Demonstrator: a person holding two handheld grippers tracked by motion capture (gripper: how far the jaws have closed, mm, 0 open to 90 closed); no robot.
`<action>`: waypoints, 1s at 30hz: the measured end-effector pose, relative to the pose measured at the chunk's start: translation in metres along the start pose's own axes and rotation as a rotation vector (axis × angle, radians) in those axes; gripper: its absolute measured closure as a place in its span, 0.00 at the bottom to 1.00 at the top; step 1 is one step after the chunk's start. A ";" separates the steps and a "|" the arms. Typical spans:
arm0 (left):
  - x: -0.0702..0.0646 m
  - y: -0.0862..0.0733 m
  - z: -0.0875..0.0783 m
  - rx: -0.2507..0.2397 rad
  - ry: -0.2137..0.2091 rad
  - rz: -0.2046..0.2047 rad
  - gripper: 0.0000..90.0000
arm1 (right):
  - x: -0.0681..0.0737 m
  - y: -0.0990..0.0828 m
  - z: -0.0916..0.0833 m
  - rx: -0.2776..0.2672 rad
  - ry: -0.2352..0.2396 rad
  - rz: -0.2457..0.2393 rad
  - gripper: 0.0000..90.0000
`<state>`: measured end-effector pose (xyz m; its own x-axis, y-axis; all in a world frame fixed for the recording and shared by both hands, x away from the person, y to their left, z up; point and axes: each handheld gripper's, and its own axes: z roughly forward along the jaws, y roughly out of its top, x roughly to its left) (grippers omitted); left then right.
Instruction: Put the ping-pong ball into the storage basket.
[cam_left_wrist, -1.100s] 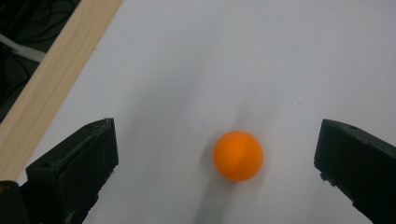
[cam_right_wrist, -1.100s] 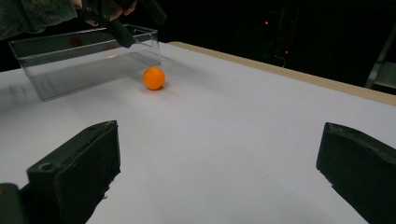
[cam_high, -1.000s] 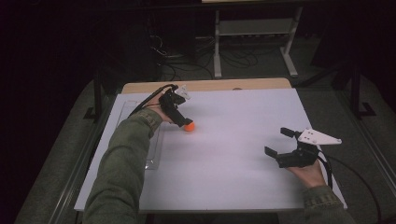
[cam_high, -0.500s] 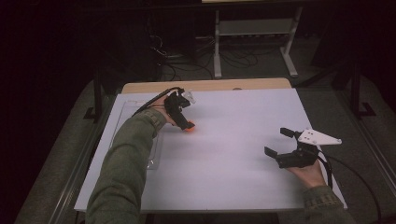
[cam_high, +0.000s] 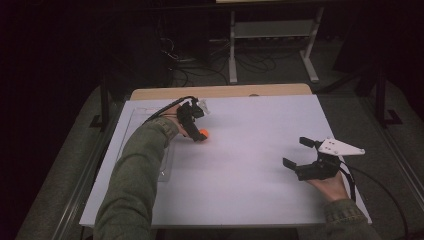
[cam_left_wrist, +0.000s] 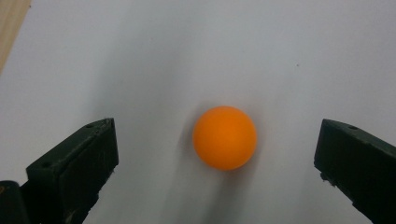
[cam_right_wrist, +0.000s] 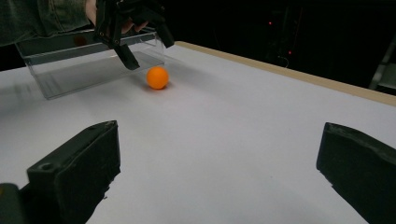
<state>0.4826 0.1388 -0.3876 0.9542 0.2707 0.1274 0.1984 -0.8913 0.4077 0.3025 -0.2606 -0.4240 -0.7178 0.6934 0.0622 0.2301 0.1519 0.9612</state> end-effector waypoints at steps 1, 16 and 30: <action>0.000 0.000 0.001 -0.001 -0.002 0.001 0.00 | 0.000 0.000 0.000 0.000 0.000 0.001 0.00; 0.002 -0.001 0.010 0.051 -0.003 0.007 0.00 | 0.000 0.000 0.000 -0.001 0.000 0.001 0.00; 0.000 -0.001 0.017 0.085 0.018 0.066 0.10 | 0.000 0.000 -0.001 -0.006 0.000 0.000 0.00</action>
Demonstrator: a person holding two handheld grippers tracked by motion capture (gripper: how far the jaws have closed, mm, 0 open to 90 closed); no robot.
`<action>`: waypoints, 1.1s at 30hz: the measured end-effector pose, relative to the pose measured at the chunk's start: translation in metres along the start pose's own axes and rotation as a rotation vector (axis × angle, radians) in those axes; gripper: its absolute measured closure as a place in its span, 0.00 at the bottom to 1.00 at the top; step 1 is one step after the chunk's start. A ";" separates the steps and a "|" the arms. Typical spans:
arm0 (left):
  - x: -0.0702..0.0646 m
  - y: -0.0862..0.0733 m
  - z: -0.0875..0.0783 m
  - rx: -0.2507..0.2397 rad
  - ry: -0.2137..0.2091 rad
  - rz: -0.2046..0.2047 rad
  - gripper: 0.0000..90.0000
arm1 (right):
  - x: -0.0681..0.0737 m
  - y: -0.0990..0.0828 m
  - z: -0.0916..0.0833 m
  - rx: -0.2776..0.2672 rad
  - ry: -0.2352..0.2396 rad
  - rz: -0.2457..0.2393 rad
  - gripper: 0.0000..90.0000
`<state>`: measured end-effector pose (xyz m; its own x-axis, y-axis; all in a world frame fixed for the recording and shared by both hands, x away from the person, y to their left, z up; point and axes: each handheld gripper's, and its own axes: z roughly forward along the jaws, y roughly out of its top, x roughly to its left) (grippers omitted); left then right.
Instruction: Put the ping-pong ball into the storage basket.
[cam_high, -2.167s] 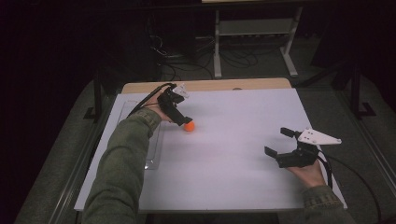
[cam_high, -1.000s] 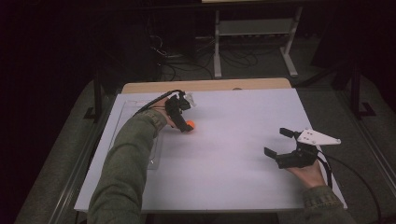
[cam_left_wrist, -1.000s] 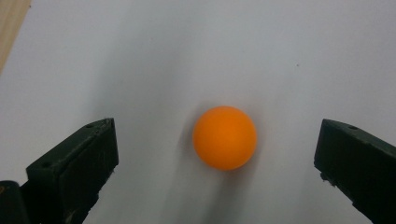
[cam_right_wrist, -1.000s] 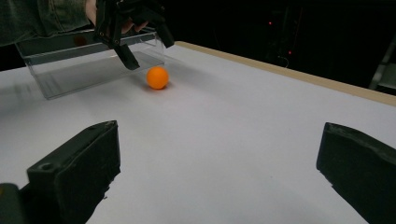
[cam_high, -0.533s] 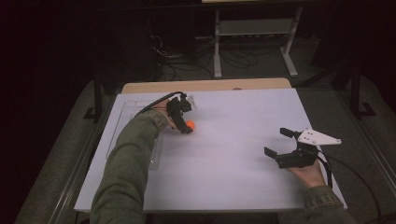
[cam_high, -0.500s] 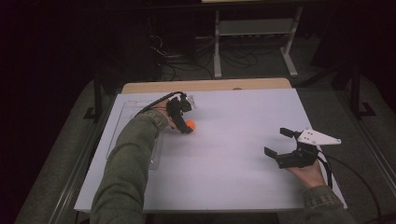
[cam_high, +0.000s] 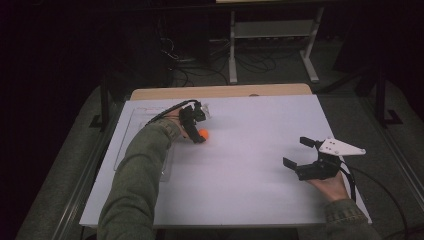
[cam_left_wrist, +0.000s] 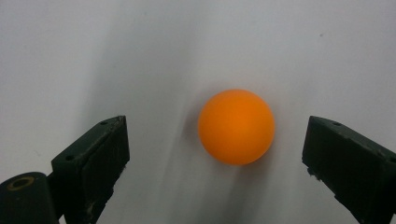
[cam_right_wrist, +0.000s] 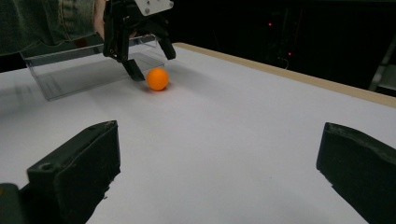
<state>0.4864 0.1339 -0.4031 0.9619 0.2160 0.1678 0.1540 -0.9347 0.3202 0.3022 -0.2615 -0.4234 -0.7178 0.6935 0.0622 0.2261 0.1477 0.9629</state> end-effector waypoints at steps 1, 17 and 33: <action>0.000 0.000 0.000 0.000 -0.004 0.005 0.13 | 0.000 0.000 0.000 -0.001 0.000 0.000 0.00; -0.002 0.003 0.005 0.024 -0.021 0.052 0.28 | 0.000 0.000 -0.001 -0.001 0.001 0.005 0.00; -0.002 0.006 0.009 0.067 -0.071 0.070 0.36 | -0.001 0.000 -0.002 -0.006 -0.002 0.004 0.00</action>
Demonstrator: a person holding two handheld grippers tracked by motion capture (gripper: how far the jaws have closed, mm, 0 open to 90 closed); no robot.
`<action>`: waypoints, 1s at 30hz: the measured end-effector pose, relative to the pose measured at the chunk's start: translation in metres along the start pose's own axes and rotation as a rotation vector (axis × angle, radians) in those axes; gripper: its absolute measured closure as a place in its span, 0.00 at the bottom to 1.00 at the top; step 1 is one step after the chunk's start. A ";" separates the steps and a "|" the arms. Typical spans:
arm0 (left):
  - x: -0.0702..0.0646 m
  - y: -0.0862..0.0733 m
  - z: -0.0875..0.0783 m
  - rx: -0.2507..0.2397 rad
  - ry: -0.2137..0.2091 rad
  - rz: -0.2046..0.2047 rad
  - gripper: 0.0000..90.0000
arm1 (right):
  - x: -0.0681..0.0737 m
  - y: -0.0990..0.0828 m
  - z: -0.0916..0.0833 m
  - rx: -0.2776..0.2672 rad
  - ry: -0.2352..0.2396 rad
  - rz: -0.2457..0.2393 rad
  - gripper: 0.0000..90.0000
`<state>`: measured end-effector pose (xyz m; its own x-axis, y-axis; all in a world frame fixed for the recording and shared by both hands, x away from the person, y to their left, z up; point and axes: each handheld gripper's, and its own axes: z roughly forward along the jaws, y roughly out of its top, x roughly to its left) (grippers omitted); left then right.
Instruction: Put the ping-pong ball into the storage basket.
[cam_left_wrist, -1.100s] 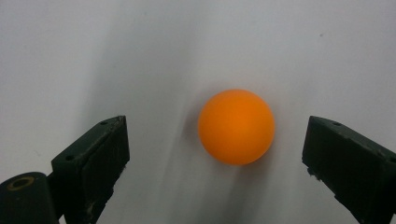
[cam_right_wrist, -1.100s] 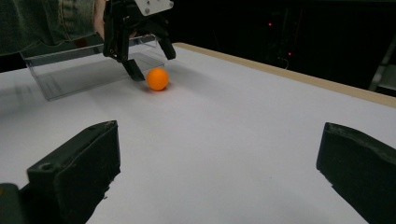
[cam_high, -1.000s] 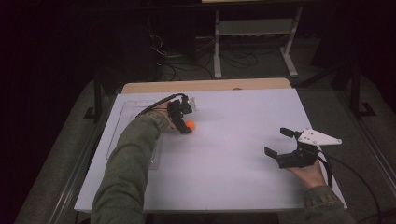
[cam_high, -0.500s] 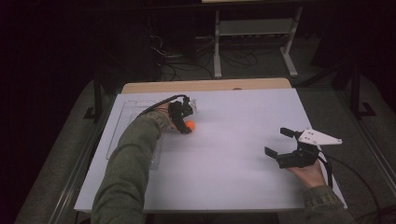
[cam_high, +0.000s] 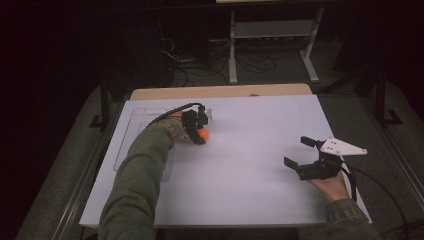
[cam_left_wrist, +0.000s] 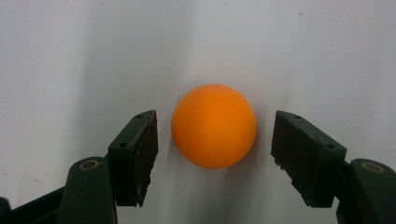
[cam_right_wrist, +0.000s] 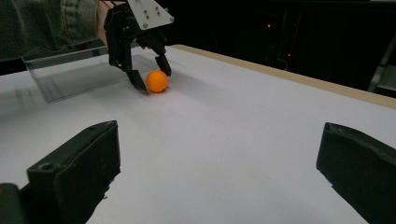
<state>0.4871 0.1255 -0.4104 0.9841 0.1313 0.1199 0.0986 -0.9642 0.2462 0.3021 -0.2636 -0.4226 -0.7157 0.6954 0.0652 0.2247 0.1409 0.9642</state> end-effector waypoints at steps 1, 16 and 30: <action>0.000 0.000 0.001 0.002 0.001 0.000 0.37 | 0.000 0.000 0.000 0.000 0.000 0.000 0.00; -0.002 0.000 0.003 0.026 0.016 0.024 0.53 | 0.000 0.000 0.000 0.004 -0.002 0.001 0.00; -0.002 0.000 0.002 0.019 0.002 0.019 0.56 | -0.001 0.000 -0.001 0.001 -0.005 0.005 0.00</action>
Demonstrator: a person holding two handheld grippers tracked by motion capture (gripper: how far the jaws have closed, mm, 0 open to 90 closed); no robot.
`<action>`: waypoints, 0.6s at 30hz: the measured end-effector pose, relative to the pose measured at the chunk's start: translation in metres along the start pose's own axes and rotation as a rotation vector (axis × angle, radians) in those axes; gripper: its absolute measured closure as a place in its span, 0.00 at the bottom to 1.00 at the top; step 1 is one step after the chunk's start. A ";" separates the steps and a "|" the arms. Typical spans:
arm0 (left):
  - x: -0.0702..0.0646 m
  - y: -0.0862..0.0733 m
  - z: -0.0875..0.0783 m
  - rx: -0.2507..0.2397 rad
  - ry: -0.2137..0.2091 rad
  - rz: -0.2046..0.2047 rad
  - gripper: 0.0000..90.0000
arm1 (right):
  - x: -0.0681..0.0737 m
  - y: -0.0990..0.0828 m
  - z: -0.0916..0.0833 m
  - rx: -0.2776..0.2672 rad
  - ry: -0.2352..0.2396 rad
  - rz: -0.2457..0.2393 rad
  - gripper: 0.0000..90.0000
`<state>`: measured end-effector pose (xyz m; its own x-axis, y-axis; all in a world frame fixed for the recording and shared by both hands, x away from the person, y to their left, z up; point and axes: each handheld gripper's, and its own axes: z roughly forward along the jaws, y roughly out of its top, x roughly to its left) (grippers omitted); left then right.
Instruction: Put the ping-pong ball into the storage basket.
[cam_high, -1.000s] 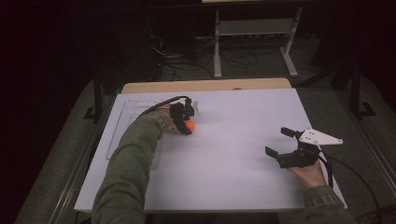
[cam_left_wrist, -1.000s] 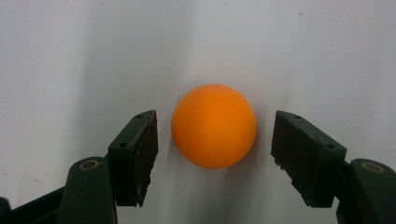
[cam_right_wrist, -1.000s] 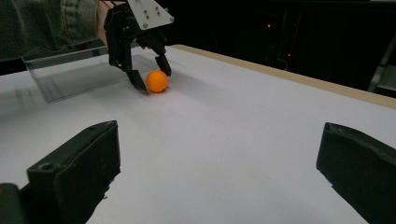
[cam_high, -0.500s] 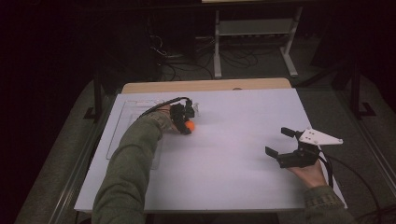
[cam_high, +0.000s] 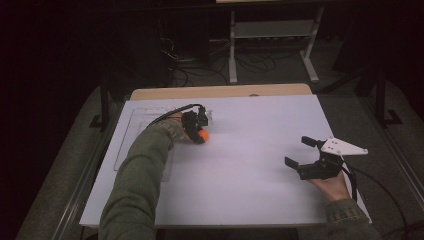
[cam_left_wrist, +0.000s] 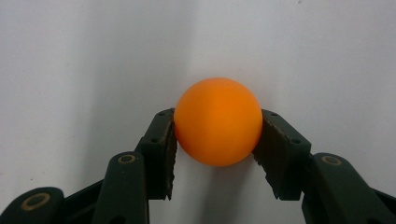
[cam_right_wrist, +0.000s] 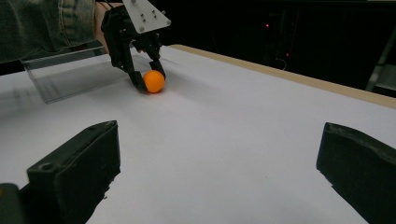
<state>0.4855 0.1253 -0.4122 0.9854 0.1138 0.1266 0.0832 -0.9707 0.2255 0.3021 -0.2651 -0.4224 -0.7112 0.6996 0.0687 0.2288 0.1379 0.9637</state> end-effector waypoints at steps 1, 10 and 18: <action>0.000 0.000 0.000 -0.001 0.000 0.000 0.56 | 0.000 0.000 0.000 0.000 0.001 0.000 0.00; -0.001 0.000 -0.004 -0.010 -0.005 -0.006 0.56 | 0.000 0.000 0.000 0.004 0.000 -0.002 0.00; 0.000 -0.003 -0.013 -0.016 0.007 -0.010 0.56 | 0.001 0.000 0.000 0.002 0.000 -0.004 0.00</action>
<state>0.4832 0.1311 -0.4004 0.9835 0.1247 0.1310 0.0902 -0.9659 0.2426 0.3019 -0.2643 -0.4225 -0.7124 0.6988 0.0650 0.2272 0.1419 0.9635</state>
